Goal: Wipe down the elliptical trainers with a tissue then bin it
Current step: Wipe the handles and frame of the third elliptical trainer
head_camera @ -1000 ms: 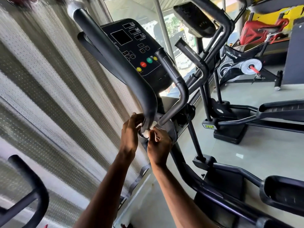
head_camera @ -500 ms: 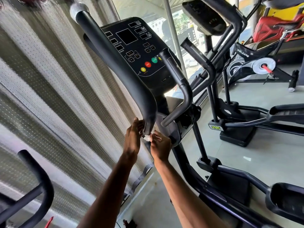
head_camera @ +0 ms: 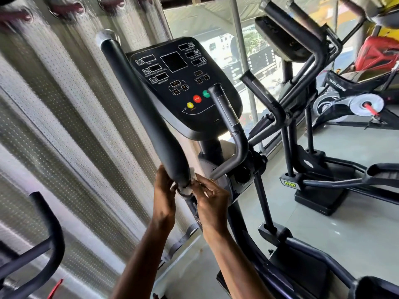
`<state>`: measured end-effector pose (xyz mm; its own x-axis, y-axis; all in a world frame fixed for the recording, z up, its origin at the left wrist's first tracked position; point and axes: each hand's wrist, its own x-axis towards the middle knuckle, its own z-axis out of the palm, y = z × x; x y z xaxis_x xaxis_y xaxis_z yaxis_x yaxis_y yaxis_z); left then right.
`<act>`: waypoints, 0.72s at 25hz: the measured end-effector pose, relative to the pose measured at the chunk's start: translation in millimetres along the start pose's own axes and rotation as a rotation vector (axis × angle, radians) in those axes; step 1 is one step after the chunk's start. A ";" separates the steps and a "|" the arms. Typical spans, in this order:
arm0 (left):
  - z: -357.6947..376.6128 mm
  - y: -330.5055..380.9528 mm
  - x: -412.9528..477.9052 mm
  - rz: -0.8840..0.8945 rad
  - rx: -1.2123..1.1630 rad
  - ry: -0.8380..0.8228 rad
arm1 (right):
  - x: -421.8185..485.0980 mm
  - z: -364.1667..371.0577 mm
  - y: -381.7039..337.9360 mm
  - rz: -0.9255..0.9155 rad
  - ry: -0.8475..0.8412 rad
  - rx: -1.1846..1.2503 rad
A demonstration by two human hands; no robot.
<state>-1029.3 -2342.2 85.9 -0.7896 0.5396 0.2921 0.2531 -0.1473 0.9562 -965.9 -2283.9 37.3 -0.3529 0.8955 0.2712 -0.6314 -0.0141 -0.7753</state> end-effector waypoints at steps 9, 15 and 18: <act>33.3 59.0 -41.8 0.080 -0.128 0.267 | 0.6 -9.4 -44.4 -0.086 -0.232 0.048; 42.7 68.5 -54.2 0.146 -0.035 0.303 | 6.3 -6.7 -67.8 -0.270 -0.271 -0.018; 46.4 70.0 -52.6 0.141 -0.027 0.324 | 2.8 -2.6 -61.2 -0.341 -0.236 -0.059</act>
<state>-944.1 -2342.5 136.6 -0.8854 0.2216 0.4087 0.3611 -0.2259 0.9047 -926.5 -2279.4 84.0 -0.2837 0.7176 0.6361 -0.7011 0.2973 -0.6481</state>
